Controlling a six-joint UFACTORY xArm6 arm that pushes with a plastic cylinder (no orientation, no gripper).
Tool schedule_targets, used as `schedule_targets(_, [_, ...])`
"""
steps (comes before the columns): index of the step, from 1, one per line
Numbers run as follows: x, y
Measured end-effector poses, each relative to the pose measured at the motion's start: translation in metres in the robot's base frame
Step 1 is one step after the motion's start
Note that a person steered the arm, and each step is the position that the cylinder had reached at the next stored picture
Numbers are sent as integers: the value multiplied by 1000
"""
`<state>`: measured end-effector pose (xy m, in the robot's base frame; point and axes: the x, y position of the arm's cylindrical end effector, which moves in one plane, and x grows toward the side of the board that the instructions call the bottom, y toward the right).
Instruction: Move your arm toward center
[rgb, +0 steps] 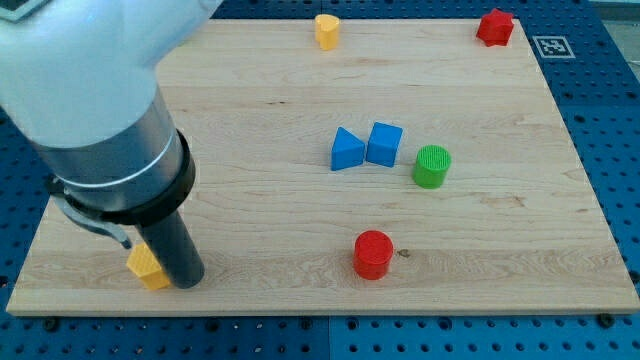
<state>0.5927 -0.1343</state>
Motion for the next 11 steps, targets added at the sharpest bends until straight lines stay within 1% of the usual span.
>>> schedule_targets(1, [-8,-1])
schedule_targets(3, [-8,-31])
schedule_targets(4, [-9,-31])
schedule_targets(5, [-24,7])
schedule_targets(6, [-58,47])
schedule_targets(7, [-82,67])
schedule_targets(9, [-91,72])
schedule_targets(10, [-131,57])
schedule_targets(11, [-174,60])
